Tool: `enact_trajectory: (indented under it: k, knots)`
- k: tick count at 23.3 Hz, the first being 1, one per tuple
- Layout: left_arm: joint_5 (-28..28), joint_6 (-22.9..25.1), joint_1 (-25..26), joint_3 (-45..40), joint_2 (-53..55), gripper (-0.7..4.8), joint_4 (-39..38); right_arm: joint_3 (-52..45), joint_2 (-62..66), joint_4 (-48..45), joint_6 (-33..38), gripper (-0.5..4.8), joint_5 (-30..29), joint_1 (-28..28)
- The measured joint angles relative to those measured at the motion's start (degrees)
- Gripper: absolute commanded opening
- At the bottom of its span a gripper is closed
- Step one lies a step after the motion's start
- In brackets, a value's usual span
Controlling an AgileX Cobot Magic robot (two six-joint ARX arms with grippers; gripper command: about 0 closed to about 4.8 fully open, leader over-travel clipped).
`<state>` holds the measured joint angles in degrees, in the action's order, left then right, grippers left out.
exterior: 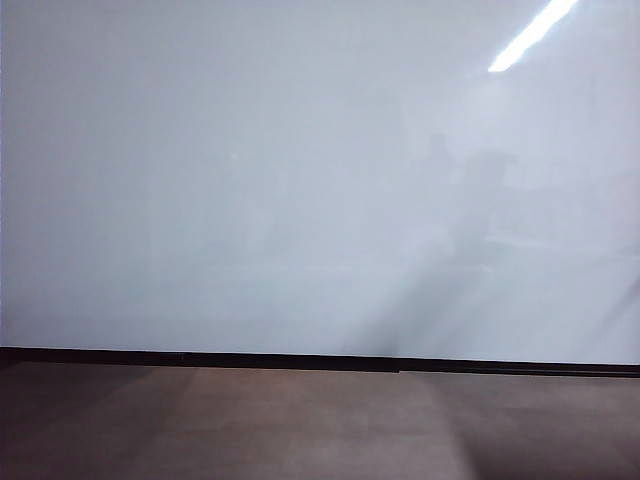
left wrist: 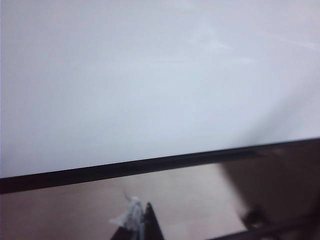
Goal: Reach to the right to find the marker pen, pick it up, and write the number 17 on the whiteboard.
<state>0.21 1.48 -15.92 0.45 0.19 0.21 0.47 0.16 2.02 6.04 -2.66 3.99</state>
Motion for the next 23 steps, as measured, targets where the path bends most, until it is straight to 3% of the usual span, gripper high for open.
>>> enact_trajectory:
  k: [12, 19, 23]
  knots:
    - [-0.17, 0.00, -20.92, 0.00, -0.02, -0.05, 0.00, 0.00, 0.00, -0.28, 0.00, -0.06, -0.04, -0.02]
    - [-0.17, 0.00, -25.18, 0.00, -0.02, -0.05, 0.00, 0.00, 0.00, -3.52, 2.60, -0.06, -0.02, -0.02]
    - [-0.22, 0.00, -25.16, 0.00, -0.02, -0.05, 0.00, 0.11, 0.00, -11.65, 3.32, -0.06, 1.20, -0.02]
